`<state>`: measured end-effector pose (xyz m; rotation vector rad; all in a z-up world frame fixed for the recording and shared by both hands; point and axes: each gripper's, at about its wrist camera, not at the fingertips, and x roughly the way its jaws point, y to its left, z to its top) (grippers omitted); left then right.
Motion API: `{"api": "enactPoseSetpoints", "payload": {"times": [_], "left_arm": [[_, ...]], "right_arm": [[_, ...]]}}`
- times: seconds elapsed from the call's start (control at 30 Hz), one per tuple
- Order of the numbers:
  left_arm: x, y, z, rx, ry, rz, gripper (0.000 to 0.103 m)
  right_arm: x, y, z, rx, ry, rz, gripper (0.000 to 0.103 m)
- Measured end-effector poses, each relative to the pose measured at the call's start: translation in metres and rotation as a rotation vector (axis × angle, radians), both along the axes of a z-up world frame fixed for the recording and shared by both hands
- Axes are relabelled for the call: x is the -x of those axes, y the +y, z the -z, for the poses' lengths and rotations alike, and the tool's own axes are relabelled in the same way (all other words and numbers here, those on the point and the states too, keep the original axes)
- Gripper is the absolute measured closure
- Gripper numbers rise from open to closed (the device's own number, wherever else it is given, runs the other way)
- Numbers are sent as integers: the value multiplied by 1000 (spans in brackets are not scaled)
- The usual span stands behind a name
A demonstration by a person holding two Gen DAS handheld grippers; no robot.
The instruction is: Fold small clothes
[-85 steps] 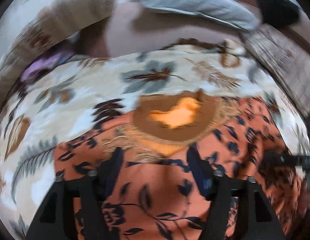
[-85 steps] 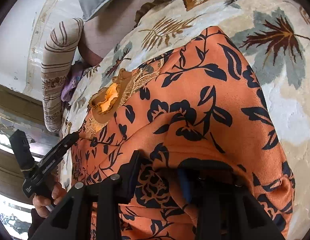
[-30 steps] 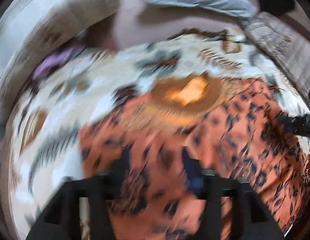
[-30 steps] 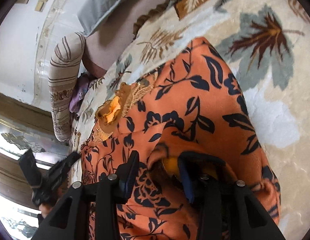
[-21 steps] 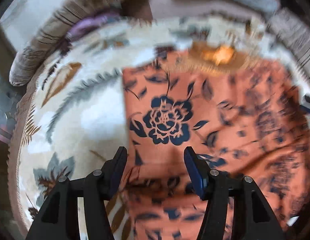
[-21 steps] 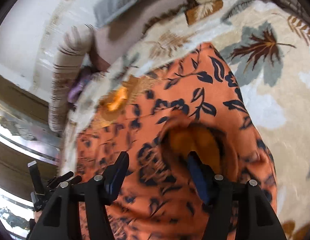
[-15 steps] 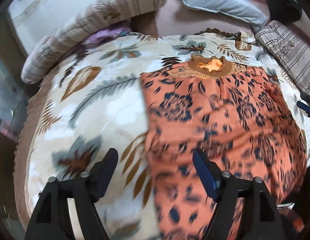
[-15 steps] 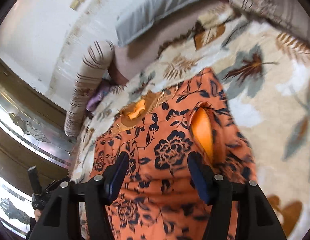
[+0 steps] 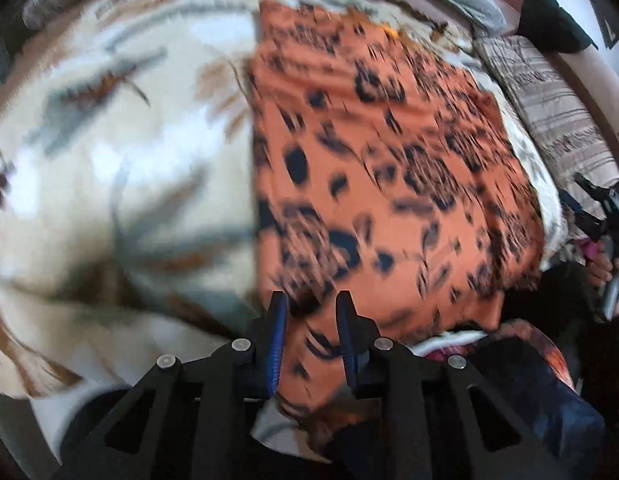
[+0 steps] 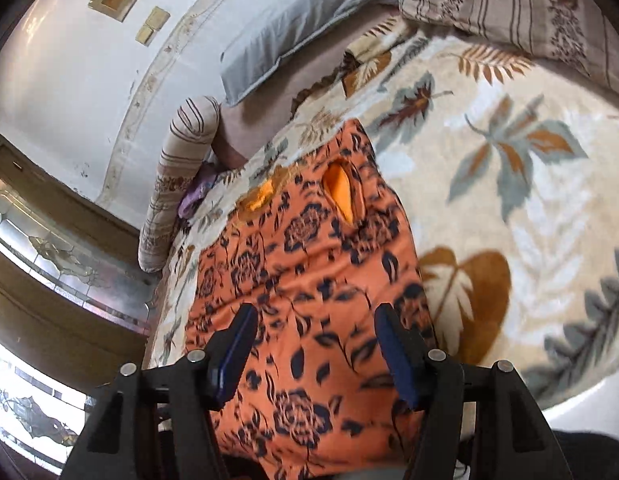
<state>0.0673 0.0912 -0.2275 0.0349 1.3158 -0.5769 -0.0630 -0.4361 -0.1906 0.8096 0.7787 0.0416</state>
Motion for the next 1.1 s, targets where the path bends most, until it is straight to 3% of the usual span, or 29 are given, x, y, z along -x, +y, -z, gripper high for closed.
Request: {"api": "enactPoseSetpoints", "payload": {"times": [0.1, 0.2, 0.3, 0.37, 0.47, 0.53, 0.57, 0.8, 0.83, 0.87, 0.93, 0.97, 1.0, 1.07, 1.1], "left_arm": [[6, -1, 9, -52, 22, -22, 77], [7, 1, 8, -32, 32, -55, 77], [12, -5, 10, -40, 42, -29, 77], [13, -8, 8, -68, 27, -22, 77], [17, -5, -5, -42, -21, -34, 76], [16, -3, -12, -41, -54, -27, 53], [14, -3, -12, -51, -62, -25, 36], [4, -22, 18, -108, 8, 32, 36], [4, -23, 17, -106, 0, 36, 37], [5, -23, 16, -100, -7, 37, 44], [5, -18, 12, -84, -16, 35, 66], [4, -14, 11, -60, -10, 33, 86], [4, -11, 11, -39, 4, 28, 93], [3, -5, 11, -20, 12, 21, 93], [4, -5, 10, -16, 7, 29, 93]], "right_arm": [[6, 6, 5, 11, 26, -14, 38], [11, 10, 11, 8, 59, -26, 38], [17, 9, 18, 6, 104, -27, 38], [21, 6, 22, 6, 149, -24, 38], [27, 1, 32, -2, 223, -40, 34], [29, 2, 41, -8, 276, -64, 32], [29, 4, 48, -1, 310, -80, 32], [22, 26, 94, 18, 475, -143, 32], [21, 28, 103, 14, 501, -132, 32], [19, 29, 110, 5, 519, -134, 32], [18, 33, 118, -55, 502, -159, 32], [19, 35, 116, -59, 477, -175, 39], [18, 37, 113, -40, 472, -192, 44], [19, 44, 105, 12, 483, -235, 72], [20, 47, 97, 19, 470, -260, 78]]}}
